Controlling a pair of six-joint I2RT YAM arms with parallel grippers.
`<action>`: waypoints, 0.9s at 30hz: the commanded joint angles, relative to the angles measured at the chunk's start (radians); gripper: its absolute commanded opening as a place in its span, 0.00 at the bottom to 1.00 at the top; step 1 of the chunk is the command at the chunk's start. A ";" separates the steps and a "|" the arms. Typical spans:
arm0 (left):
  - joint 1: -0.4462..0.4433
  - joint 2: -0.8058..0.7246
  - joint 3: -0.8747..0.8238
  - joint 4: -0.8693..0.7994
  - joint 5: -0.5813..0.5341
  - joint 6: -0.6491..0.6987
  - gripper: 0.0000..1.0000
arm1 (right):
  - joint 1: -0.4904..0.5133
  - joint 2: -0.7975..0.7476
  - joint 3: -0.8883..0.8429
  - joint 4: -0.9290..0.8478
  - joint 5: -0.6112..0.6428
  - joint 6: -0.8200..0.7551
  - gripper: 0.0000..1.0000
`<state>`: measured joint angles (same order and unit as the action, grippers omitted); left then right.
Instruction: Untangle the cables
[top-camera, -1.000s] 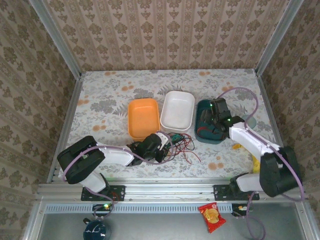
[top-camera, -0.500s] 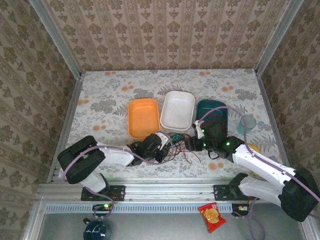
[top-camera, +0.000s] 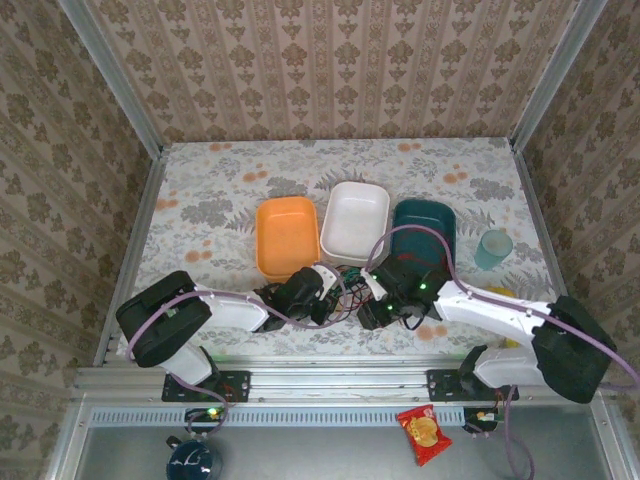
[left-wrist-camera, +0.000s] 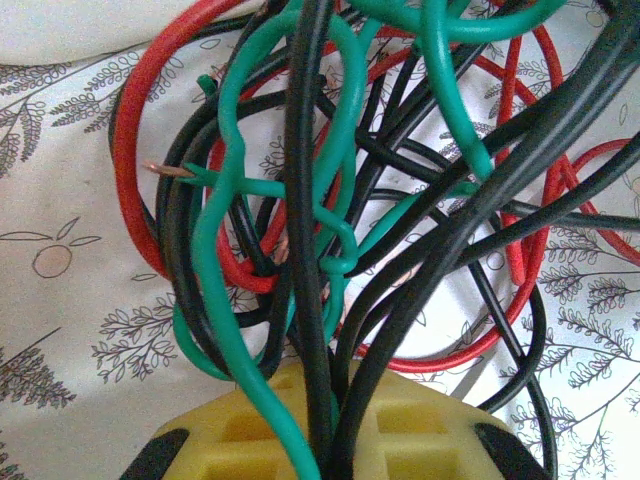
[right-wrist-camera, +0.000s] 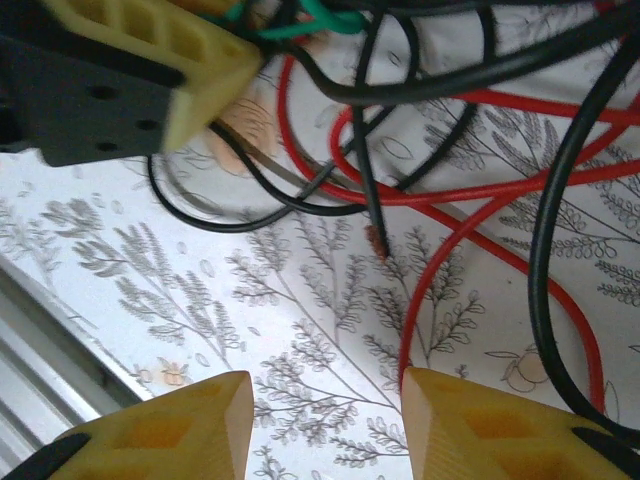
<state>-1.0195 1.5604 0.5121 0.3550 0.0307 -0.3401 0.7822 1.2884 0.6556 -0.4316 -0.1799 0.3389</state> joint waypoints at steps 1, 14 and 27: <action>0.003 0.035 -0.029 -0.077 0.015 -0.007 0.10 | -0.008 0.058 0.043 -0.037 0.026 -0.006 0.43; 0.001 0.032 -0.029 -0.082 0.008 -0.009 0.10 | -0.016 0.198 0.103 -0.038 0.235 0.018 0.02; 0.008 0.048 -0.021 -0.073 0.028 -0.007 0.10 | -0.165 -0.455 0.188 0.062 0.421 0.086 0.00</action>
<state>-1.0191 1.5635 0.5110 0.3622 0.0345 -0.3397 0.6338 0.8555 0.7692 -0.3931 0.1303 0.4229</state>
